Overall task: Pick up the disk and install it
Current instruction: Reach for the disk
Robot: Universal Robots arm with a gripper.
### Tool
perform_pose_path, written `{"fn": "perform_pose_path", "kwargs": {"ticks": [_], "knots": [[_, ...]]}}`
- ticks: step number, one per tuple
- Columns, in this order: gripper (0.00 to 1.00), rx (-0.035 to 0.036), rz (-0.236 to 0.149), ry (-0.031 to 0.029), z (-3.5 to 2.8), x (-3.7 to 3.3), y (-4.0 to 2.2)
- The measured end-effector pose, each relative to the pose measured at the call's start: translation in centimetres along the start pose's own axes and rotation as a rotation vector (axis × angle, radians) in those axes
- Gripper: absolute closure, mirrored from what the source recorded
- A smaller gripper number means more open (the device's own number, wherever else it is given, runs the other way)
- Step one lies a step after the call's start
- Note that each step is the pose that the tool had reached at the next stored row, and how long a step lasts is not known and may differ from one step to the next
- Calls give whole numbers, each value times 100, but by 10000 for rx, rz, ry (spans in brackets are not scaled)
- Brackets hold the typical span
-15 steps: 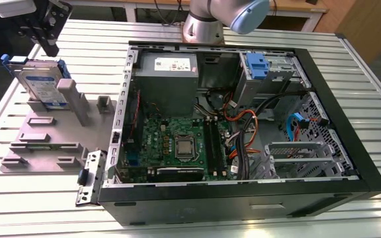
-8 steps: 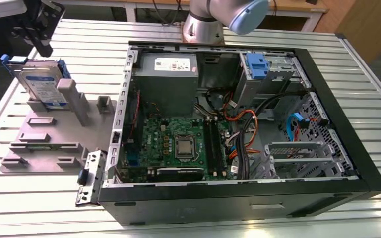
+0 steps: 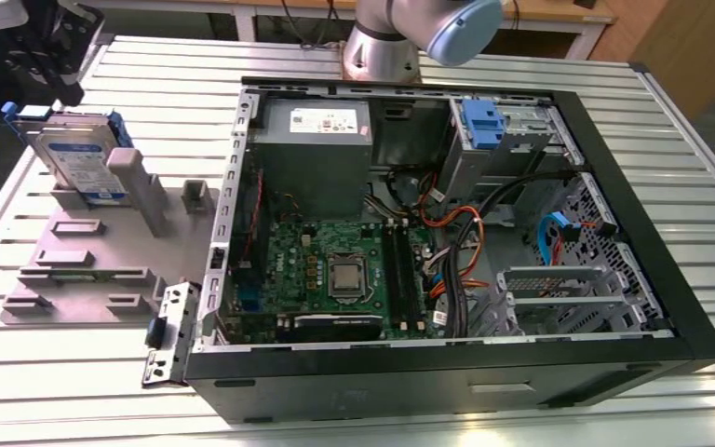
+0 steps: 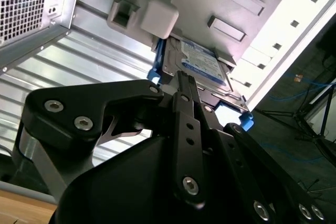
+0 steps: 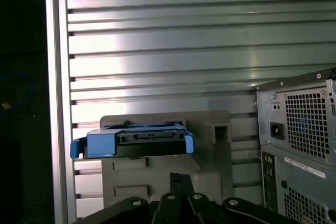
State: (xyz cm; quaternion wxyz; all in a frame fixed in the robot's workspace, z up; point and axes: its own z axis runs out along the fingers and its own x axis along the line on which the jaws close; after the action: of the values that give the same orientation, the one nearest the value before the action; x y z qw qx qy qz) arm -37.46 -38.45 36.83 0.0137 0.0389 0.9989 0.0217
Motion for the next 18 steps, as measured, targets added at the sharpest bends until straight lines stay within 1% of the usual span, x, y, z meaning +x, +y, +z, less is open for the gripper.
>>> {"fn": "perform_pose_path", "kwargs": {"ticks": [8, 13, 18], "knots": [[89, -1, 4, -2, 67, 166, 68], [89, 0, 5, 0, 127, 215, 114], [89, 0, 5, 0, 170, 289, 144]]}}
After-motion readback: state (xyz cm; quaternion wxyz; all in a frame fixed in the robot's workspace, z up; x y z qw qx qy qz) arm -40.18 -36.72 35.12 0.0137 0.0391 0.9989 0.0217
